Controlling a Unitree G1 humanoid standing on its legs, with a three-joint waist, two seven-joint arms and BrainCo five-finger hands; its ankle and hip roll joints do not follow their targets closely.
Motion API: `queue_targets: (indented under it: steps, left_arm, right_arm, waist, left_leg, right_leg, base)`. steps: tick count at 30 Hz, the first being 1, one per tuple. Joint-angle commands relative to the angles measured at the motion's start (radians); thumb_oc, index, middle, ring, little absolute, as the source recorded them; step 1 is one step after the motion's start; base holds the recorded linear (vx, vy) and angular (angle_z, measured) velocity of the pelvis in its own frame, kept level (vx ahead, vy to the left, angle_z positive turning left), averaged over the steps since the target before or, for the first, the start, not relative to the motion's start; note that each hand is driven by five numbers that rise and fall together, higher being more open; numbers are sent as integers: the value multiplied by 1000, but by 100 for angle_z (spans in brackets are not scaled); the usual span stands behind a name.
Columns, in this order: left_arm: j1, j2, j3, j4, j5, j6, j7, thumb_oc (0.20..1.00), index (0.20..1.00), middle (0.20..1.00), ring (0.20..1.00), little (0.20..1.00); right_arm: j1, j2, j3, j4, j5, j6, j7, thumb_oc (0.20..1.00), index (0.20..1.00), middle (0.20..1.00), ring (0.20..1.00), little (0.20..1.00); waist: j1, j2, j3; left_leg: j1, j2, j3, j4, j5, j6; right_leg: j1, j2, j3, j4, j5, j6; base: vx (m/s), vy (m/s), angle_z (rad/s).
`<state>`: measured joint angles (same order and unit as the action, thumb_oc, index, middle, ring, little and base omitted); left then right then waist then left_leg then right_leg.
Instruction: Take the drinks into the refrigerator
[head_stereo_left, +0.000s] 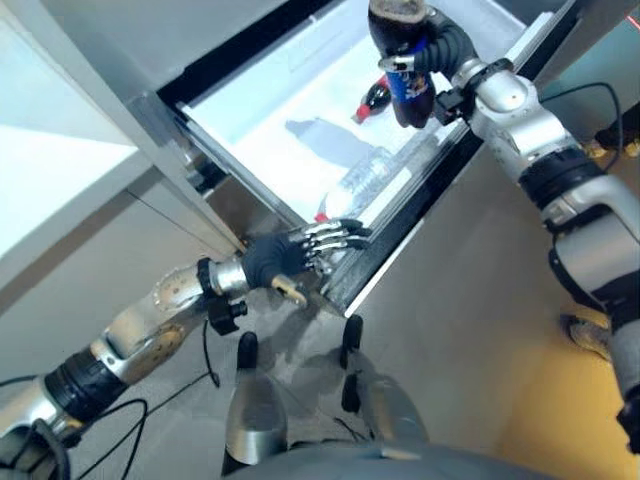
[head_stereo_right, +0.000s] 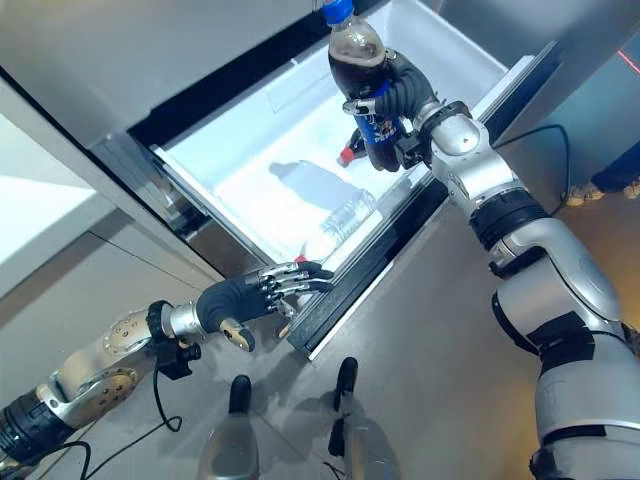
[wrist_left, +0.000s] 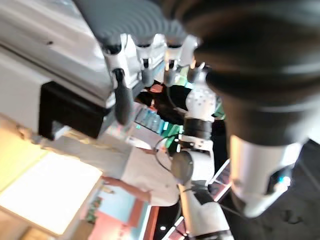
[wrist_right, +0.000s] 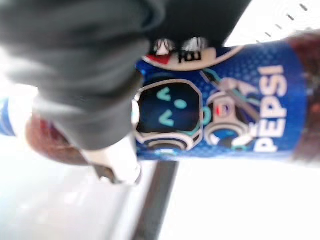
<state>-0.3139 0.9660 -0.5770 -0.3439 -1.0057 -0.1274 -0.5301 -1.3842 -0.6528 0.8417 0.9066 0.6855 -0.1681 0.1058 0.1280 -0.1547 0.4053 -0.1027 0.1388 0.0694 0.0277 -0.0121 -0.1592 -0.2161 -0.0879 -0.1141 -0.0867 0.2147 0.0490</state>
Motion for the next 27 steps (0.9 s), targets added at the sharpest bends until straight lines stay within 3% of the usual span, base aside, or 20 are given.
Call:
queue_targets:
  steps: [1, 12, 20, 22, 24, 27]
  left_arm:
    - [44, 66, -34, -155, -7, -41, 10, 1000, 1000, 1000, 1000, 1000]
    - [-40, 67, -65, -179, 25, -65, 69, 1000, 1000, 1000, 1000, 1000]
    - [-29, 65, -59, -191, 36, -75, 105, 1000, 1000, 1000, 1000, 1000]
    - [-15, 63, -45, -198, 43, -78, 111, 1000, 1000, 1000, 1000, 1000]
    - [-13, 59, -47, -192, 46, -79, 113, 1000, 1000, 1000, 1000, 1000]
    - [0, 49, -24, -192, 52, -79, 115, 1000, 1000, 1000, 1000, 1000]
  right_arm:
    - [-281, -51, 36, 32, -70, -64, -33, 200, 200, 200, 200, 200]
    - [-272, 2, 118, 130, -264, -36, -45, 200, 200, 200, 200, 200]
    - [-256, 25, 154, 127, -343, -41, -63, 200, 200, 200, 200, 200]
    - [-274, 11, 222, 83, -500, -52, -87, 200, 200, 200, 200, 200]
    - [-276, 7, 242, 89, -546, -49, -94, 200, 200, 200, 200, 200]
    - [-317, -26, 340, 21, -793, -50, -120, 200, 200, 200, 200, 200]
  waist:
    - [19, 7, 10]
    - [21, -25, 104]
    - [24, -44, 115]
    - [24, -55, 115]
    - [25, -56, 115]
    - [28, -61, 115]
  left_leg:
    - [-45, -84, -32, 37, -6, 128]
    - [-108, -80, -49, 61, 5, 123]
    - [-124, -76, -56, 20, 27, 121]
    - [-137, -72, -59, 14, 32, 121]
    - [-140, -73, -62, 13, 32, 122]
    - [-146, -73, -67, 7, 32, 122]
  right_leg:
    - [10, 45, -4, 216, -156, 37]
    - [-37, 50, -20, 237, -150, 35]
    - [-56, 55, -28, 213, -138, 40]
    - [-70, 58, -32, 210, -136, 41]
    - [-73, 58, -33, 209, -134, 41]
    - [-78, 60, -37, 207, -136, 44]
  base:
    - [-36, -28, 17]
    - [-43, -18, 7]
    - [-12, -10, 3]
    - [-13, -18, 5]
    - [-8, -7, 6]
    - [4, -3, 1]
